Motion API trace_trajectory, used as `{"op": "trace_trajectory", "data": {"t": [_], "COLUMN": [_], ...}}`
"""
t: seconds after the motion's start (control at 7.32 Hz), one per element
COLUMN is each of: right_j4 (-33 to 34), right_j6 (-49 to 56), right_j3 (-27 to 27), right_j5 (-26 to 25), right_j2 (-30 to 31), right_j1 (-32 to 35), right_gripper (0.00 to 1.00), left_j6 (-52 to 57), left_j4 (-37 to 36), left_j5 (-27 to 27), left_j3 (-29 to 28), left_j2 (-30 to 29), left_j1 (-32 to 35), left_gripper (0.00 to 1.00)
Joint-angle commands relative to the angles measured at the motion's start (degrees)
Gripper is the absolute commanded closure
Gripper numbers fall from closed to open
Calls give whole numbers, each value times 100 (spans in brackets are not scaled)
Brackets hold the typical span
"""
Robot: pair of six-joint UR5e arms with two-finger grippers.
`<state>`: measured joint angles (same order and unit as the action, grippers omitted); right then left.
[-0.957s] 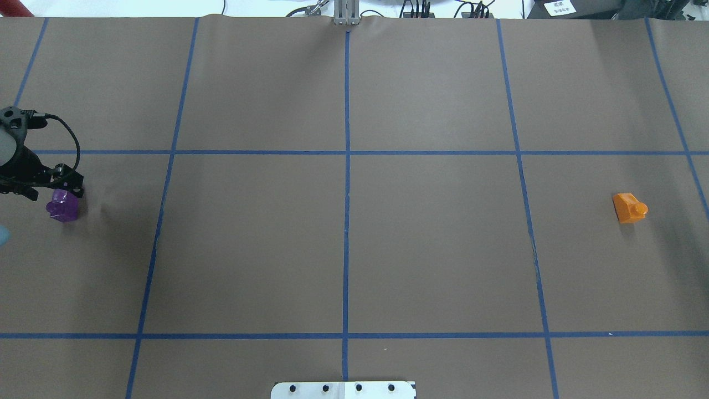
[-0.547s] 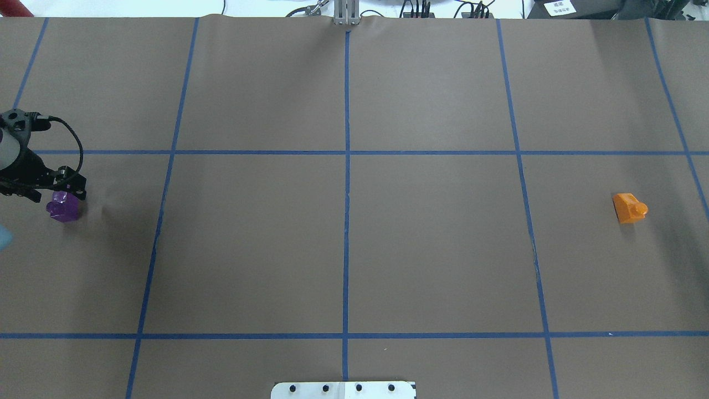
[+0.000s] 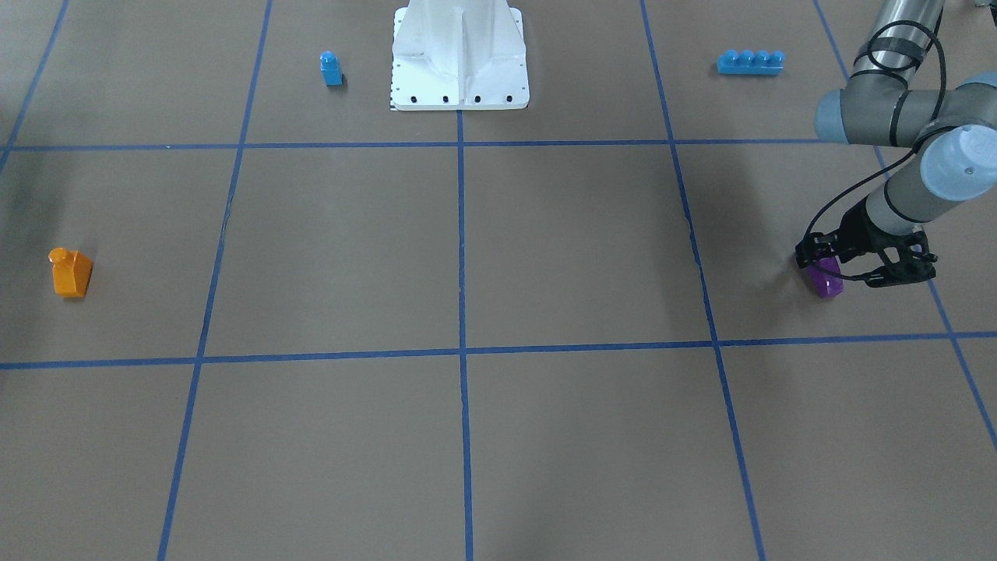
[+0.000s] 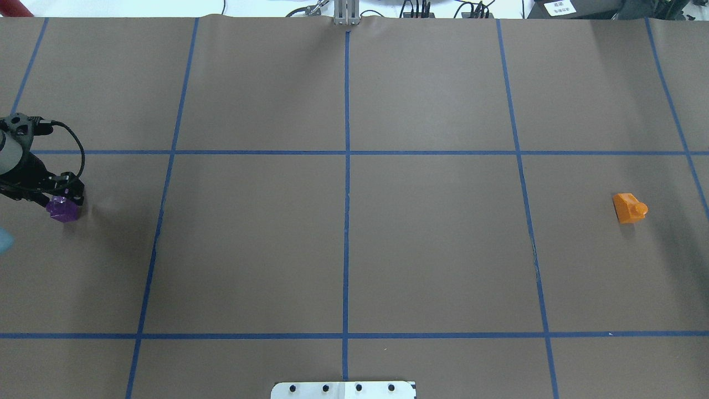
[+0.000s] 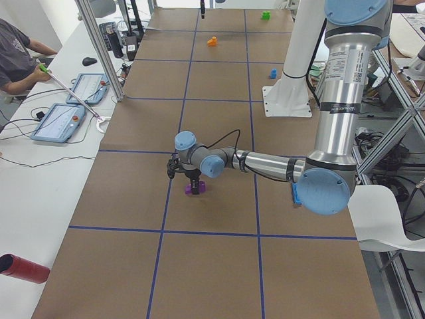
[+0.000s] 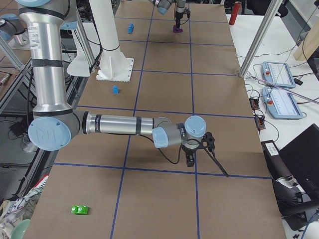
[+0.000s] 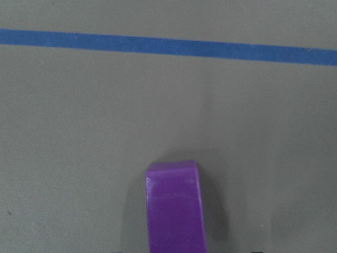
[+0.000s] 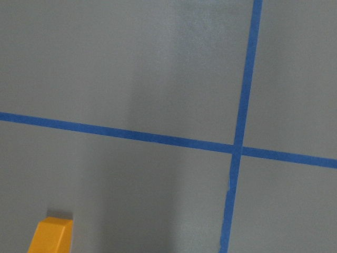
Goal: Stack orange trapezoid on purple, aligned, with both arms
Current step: 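Lower the left gripper onto the purple block and close on it, then carry the purple block with the left gripper to the table center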
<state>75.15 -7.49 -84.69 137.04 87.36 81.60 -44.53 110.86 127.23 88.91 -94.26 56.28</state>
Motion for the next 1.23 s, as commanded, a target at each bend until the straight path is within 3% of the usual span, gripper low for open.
{"op": "trace_trajectory", "data": {"t": [0.0,0.14,0.27,0.41,0.68,0.96,1.09], "right_j4": [0,0,0,0,0,0,0], "right_j6": [10,10,19,19,-25,-25,-25], "right_j3": [-65,-74,-91,-117,-258,-337,-337], "right_j5": [103,243,383,550,587,587,587], "right_j2": [-9,-9,-9,-9,-52,-61,-61], "right_j1": [-38,-73,-117,-161,-205,-214,-240], "right_gripper": [0,0,0,0,0,0,0], "left_j6": [-81,-126,-987,-2084,-3058,-3079,-3088], "left_j4": [-38,-65,-178,-205,-223,-319,-755], "left_j5": [56,100,326,320,215,-651,-1091], "left_j3": [369,642,828,986,892,585,105], "left_j2": [4,-100,-588,-1150,-2100,-2971,-3723], "left_j1": [-3,-20,-55,-291,-1089,-1836,-2179], "left_gripper": [100,100,100,100,100,100,100]}}
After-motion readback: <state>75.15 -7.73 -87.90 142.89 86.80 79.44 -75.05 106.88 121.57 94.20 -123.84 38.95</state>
